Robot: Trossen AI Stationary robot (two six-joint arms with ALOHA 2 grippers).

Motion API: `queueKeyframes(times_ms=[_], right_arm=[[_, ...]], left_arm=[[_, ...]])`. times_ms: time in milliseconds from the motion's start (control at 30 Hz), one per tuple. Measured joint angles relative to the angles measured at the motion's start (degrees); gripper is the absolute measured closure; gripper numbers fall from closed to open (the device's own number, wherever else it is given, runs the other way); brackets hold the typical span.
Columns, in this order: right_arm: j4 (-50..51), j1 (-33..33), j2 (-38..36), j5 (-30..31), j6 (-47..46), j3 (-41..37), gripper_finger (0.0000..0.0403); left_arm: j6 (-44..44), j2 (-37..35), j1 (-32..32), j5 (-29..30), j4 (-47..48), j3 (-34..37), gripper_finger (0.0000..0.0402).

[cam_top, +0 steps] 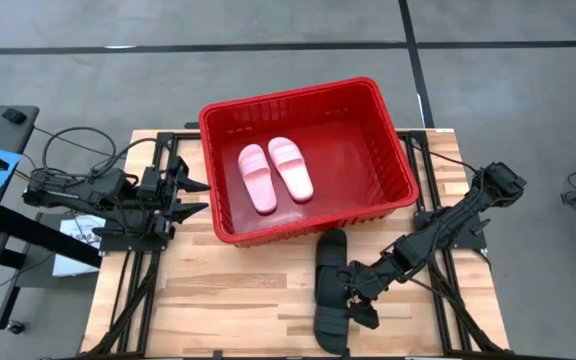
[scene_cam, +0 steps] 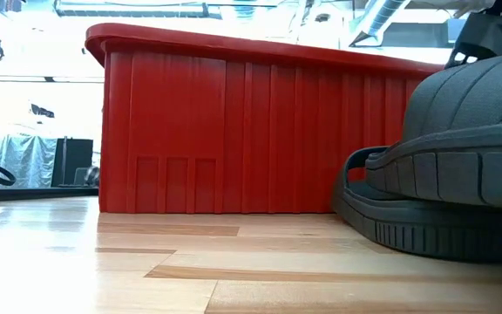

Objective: Pick and place slides into bin
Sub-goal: Put the bottom black slipper in the red bin

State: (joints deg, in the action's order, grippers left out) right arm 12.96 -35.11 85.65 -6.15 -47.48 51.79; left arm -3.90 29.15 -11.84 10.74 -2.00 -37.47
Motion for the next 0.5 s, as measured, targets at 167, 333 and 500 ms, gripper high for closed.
queueKeyframes(times_ms=[167, 333, 500], right_arm=[[-0.01, -0.11, 1.90, -0.48, 0.00, 0.09, 0.0159], [-3.29, 0.00, 6.47, -4.26, -0.04, 0.02, 0.0159], [-8.05, 0.00, 9.11, -4.78, -0.07, 0.02, 0.0159]], left_arm=[[-0.02, 0.00, 0.00, -0.02, -0.02, 0.00, 0.0214], [-0.36, 0.00, 0.00, -0.04, -0.09, 0.00, 0.0214], [-0.50, 0.00, 0.00, -0.06, -0.20, 0.00, 0.0214]])
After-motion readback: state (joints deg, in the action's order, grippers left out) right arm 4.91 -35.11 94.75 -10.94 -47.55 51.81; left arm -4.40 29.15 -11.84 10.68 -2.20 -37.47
